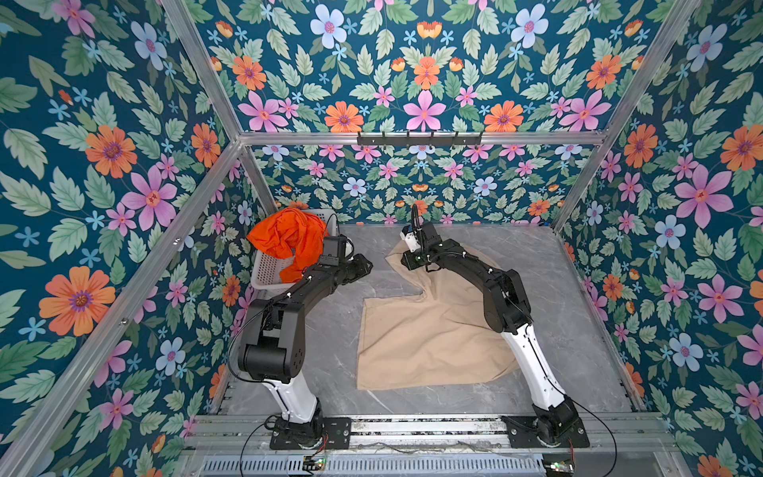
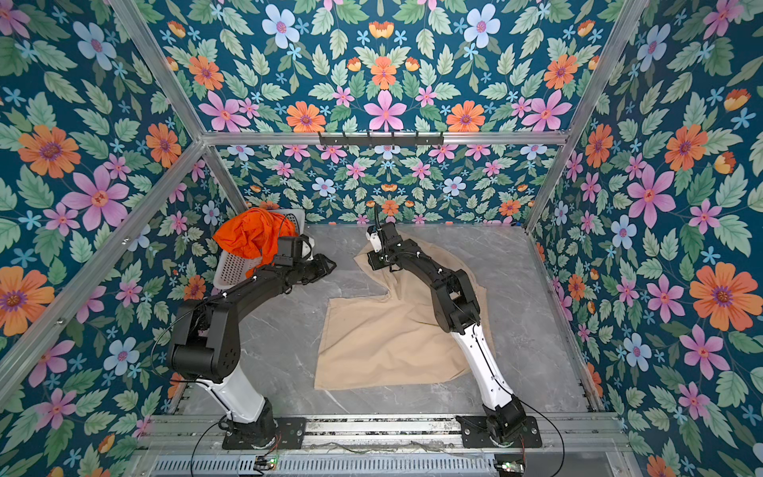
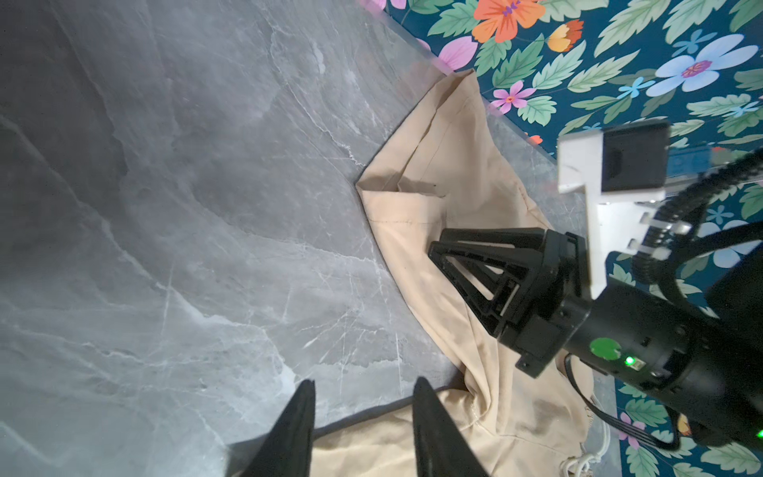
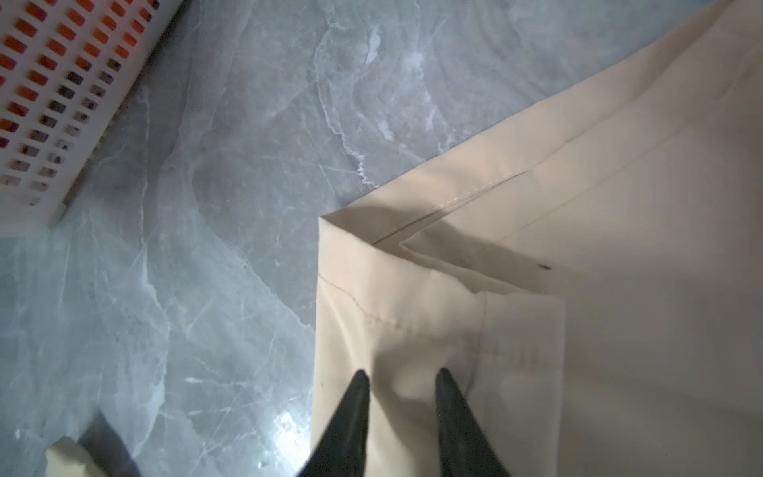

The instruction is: Fold and stack the shorts

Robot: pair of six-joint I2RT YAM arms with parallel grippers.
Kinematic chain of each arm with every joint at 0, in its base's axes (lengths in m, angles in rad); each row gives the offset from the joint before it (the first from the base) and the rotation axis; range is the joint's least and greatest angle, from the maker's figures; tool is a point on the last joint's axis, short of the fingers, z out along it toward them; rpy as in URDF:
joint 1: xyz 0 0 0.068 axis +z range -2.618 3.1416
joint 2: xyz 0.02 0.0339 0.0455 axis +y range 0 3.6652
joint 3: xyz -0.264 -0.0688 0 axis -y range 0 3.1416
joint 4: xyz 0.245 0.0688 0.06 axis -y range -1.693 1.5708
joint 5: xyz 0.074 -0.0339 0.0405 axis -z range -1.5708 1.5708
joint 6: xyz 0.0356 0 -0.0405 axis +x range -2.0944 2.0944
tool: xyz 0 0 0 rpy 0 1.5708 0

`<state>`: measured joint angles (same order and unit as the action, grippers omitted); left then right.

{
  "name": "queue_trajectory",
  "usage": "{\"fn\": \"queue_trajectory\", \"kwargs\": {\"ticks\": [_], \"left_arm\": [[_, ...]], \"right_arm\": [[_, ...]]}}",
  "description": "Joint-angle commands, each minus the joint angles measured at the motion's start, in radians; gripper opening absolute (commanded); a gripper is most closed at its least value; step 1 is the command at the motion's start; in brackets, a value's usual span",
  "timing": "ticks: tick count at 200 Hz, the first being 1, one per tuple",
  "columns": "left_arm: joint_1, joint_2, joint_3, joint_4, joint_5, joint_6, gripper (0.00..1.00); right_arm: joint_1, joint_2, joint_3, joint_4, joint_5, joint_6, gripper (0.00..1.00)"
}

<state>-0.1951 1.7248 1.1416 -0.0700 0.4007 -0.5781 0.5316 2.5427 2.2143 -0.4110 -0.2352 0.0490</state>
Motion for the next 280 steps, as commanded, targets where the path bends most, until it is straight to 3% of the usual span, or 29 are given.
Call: {"fn": "queue_trajectory", "kwargs": {"ticks": [1,30,49,90,145,188,251,267,280], "left_arm": [[0.004,-0.025,0.004,-0.005,-0.013,0.007,0.41],[0.015,-0.055,0.004,-0.011,-0.023,0.012,0.41],[0.022,-0.062,0.01,-0.019,-0.023,0.017,0.41],[0.023,-0.06,0.009,-0.027,-0.014,0.019,0.41],[0.023,-0.054,0.007,-0.02,-0.013,0.017,0.41],[0.023,-0.047,0.011,-0.02,-0.008,0.017,0.41],[0.023,-0.047,0.01,-0.021,-0.008,0.016,0.41],[0.023,-0.046,0.009,-0.021,-0.008,0.017,0.41],[0.024,-0.047,0.009,-0.018,-0.009,0.015,0.41]], "right_arm": [[0.022,-0.042,-0.035,0.005,-0.068,-0.05,0.19],[0.067,-0.144,-0.181,0.075,-0.089,-0.1,0.08],[0.077,-0.195,-0.253,0.12,-0.097,-0.095,0.07],[0.049,-0.211,-0.222,0.088,0.064,-0.012,0.42],[-0.03,-0.049,0.043,-0.093,0.048,0.069,0.54],[-0.035,0.047,0.171,-0.137,-0.03,0.08,0.55],[-0.034,0.106,0.236,-0.163,-0.012,0.083,0.54],[-0.033,0.112,0.244,-0.166,-0.028,0.082,0.5],[-0.033,0.116,0.248,-0.172,-0.042,0.081,0.42]]}}
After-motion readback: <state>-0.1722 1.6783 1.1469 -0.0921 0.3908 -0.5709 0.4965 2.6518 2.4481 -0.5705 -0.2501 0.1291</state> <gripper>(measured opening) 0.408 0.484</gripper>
